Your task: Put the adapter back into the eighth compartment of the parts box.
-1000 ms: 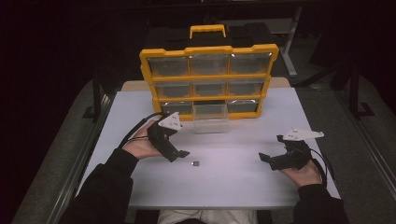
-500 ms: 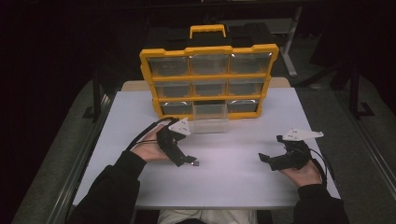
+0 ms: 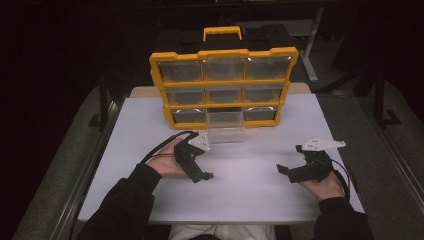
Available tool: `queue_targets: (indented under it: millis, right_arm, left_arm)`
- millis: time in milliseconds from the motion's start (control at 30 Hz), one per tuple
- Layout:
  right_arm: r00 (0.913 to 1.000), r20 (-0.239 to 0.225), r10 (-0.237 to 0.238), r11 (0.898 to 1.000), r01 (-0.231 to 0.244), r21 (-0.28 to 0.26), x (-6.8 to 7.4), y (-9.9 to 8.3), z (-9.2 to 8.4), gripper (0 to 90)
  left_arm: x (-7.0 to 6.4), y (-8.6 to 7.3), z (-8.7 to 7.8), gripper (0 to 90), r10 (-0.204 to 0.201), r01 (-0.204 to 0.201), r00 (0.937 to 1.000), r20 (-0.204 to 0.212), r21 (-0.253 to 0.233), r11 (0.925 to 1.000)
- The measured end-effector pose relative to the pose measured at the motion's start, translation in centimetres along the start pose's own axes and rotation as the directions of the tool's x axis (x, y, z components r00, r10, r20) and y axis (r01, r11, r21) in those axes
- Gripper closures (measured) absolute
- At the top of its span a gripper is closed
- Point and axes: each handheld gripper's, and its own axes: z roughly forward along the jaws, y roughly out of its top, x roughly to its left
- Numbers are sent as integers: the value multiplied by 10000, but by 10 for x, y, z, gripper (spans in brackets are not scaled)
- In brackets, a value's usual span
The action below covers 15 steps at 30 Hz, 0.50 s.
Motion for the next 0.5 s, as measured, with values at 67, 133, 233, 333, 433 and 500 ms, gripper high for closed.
queue_targets:
  millis: [67, 133, 233, 333, 433, 500]
  right_arm:
    - [10000, -10, -2, 10000, 2, -4, 0, 0, 0, 0]
    - [10000, 6, -10, 10000, 10, -28, 0, 0, 0, 0]
    - [10000, 3, -1, 10000, 1, -6, 0, 0, 0, 0]
    - [10000, -1, 0, 10000, 0, 22, 0, 0, 1, 0]
    - [10000, 6, -19, 10000, 19, 28, 0, 0, 1, 0]
    - [10000, 5, -20, 10000, 20, 31, 0, 0, 1, 0]
  left_arm:
    - [-1, -1, 4, 0, -12, 11, 10000, 75, 132, 9999]
    - [-1, -3, 8, 0, 44, -47, 9999, 104, 297, 9995]
    - [-1, -4, 12, 0, 75, -80, 9999, 135, 392, 9992]
    - [-2, -5, 17, 0, 101, -114, 9997, 233, 562, 9984]
    - [-2, -6, 19, 53, 150, -178, 9991, 403, 691, 9974]
    - [-3, -6, 21, 66, 185, -221, 9987, 483, 749, 9969]
